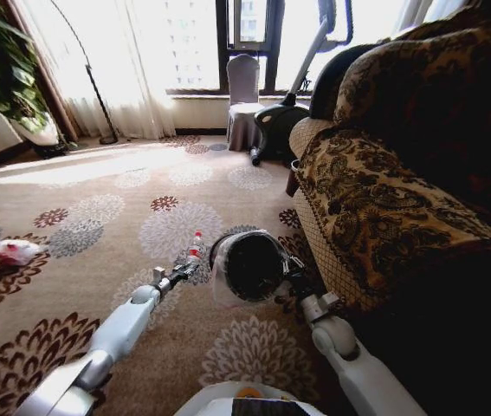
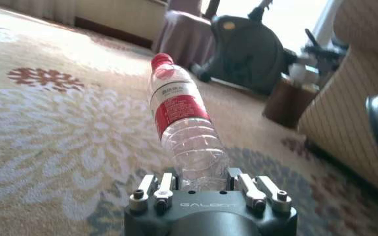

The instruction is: Pick up the trash from the ground and place it into the trash bin.

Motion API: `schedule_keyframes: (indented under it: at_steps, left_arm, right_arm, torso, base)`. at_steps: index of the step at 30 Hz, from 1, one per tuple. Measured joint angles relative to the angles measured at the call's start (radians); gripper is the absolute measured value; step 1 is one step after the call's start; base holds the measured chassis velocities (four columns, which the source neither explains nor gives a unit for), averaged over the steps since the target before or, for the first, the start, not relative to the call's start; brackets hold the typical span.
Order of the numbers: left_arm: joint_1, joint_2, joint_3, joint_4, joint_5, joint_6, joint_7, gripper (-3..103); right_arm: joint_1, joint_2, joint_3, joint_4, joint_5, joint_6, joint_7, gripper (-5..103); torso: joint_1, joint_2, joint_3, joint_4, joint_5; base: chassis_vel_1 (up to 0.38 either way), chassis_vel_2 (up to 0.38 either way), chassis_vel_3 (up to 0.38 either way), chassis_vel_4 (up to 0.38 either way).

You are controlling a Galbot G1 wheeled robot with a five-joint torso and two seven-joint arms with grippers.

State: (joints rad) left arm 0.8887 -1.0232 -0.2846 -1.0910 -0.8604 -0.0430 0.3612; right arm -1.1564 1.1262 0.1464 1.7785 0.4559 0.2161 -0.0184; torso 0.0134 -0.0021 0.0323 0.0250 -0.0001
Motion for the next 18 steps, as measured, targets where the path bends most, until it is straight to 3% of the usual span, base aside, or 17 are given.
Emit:
schedule_keyframes:
  at_steps: [1,2,3,4,5,7,9,10,13,18]
  left_arm:
    - [0.046,0.003,-0.045,-0.110,-0.092,0.015,-0.031,41]
    - [0.046,0.003,-0.045,-0.110,-0.092,0.015,-0.031,41]
    - [0.072,0.001,-0.063,-0.201,-0.165,0.026,-0.051,41]
    - [0.129,-0.005,-0.101,-0.331,-0.257,0.042,-0.071,41]
    - [0.129,-0.005,-0.101,-0.331,-0.257,0.042,-0.071,41]
    - [0.213,-0.024,-0.152,-0.470,-0.350,0.063,-0.102,41]
    - [0.376,-0.083,-0.223,-0.732,-0.496,0.100,-0.164,41]
    - [0.376,-0.083,-0.223,-0.732,-0.496,0.100,-0.164,41]
    - [0.520,-0.134,-0.213,-0.976,-0.621,0.132,-0.223,41]
    - [0.630,-0.173,-0.153,-1.196,-0.696,0.155,-0.263,41]
  right_arm:
    - [0.025,0.009,-0.007,-0.032,-0.001,-0.001,0.000,0]
    - [0.025,0.009,-0.007,-0.032,-0.001,-0.001,0.000,0]
    - [0.032,0.018,0.001,-0.051,-0.007,-0.003,-0.001,0]
    - [0.060,0.028,0.001,-0.088,-0.012,-0.005,0.000,0]
    - [0.060,0.028,0.001,-0.088,-0.012,-0.005,0.000,0]
    - [0.096,0.036,-0.015,-0.128,-0.014,-0.006,0.001,0]
    - [0.197,0.057,-0.078,-0.238,-0.015,-0.005,0.000,0]
    - [0.197,0.057,-0.078,-0.238,-0.015,-0.005,0.000,0]
    - [0.337,0.101,-0.153,-0.366,-0.015,0.015,0.000,0]
    - [0.463,0.169,-0.214,-0.496,-0.029,0.042,0.000,0]
  torso:
    - [0.000,0.000,0.000,0.0005,0.0011]
    - [0.000,0.000,0.000,0.0005,0.0011]
    - [0.000,0.000,0.000,0.0000,0.0011]
    - [0.000,0.000,0.000,-0.0031,-0.0007]
    - [0.000,0.000,0.000,-0.0031,-0.0007]
    - [0.000,0.000,0.000,-0.0027,-0.0001]
    - [0.000,0.000,0.000,-0.0008,-0.0003]
    - [0.000,0.000,0.000,-0.0008,-0.0003]
    - [0.000,0.000,0.000,0.0002,0.0006]
    - [0.000,0.000,0.000,-0.0001,0.0006]
  base:
    - [0.000,0.000,0.000,0.000]
    - [0.000,0.000,0.000,0.000]
    - [0.000,0.000,0.000,0.000]
    - [0.000,0.000,0.000,0.000]
    - [0.000,0.000,0.000,0.000]
    - [0.000,0.000,0.000,0.000]
    - [0.000,0.000,0.000,0.000]
    - [0.000,0.000,0.000,0.000]
    - [0.000,0.000,0.000,0.000]
    - [0.000,0.000,0.000,0.000]
